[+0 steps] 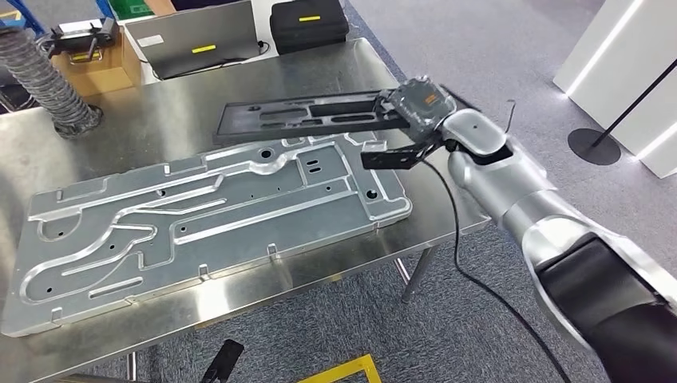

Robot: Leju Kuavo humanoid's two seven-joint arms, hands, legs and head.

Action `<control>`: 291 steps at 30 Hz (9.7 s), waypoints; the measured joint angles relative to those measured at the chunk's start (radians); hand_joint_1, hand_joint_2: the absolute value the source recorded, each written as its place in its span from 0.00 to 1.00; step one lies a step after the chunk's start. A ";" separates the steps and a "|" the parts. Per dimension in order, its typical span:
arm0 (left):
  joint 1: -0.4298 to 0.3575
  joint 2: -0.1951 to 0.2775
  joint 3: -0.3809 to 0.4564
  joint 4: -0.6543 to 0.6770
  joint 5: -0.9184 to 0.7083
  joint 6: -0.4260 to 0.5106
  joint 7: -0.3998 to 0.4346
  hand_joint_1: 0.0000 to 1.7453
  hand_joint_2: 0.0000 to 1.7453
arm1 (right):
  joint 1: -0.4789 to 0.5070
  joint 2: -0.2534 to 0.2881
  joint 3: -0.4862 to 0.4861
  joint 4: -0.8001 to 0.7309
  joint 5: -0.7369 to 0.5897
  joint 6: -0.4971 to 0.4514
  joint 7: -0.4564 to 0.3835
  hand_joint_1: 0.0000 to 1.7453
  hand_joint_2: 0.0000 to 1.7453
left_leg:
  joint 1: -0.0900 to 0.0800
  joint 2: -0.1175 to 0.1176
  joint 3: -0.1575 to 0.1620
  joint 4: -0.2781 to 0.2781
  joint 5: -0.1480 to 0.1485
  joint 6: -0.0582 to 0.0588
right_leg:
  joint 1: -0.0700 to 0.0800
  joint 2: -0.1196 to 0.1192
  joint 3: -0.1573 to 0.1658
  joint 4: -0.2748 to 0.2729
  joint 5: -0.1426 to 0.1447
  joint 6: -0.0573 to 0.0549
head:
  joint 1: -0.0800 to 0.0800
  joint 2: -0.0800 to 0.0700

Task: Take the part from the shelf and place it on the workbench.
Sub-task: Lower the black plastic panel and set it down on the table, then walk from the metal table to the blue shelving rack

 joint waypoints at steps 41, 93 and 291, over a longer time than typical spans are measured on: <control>0.009 0.002 -0.053 0.002 -0.007 -0.012 -0.020 0.00 0.00 | 0.091 0.118 -0.091 0.107 -0.020 -0.005 -0.038 0.00 1.00 | 0.011 0.001 0.051 -0.182 0.134 0.015 | -0.007 0.004 0.019 0.025 -0.032 0.045 | 0.000 0.000; 0.027 0.010 -0.028 0.002 0.034 -0.034 -0.024 0.00 0.00 | 0.026 -0.238 -0.384 0.005 -0.036 0.067 -0.137 0.00 1.00 | 0.000 0.003 -0.051 0.060 0.007 0.004 | 0.000 -0.005 0.033 0.005 -0.026 0.010 | 0.000 0.000; 0.041 0.108 -0.050 0.001 0.014 -0.012 -0.022 0.00 0.00 | 0.592 0.064 -0.783 0.075 -0.167 -0.230 -0.275 0.00 0.00 | 0.001 0.006 0.073 -0.206 0.136 0.042 | 0.003 -0.018 -0.002 0.181 -0.171 0.043 | 0.001 0.000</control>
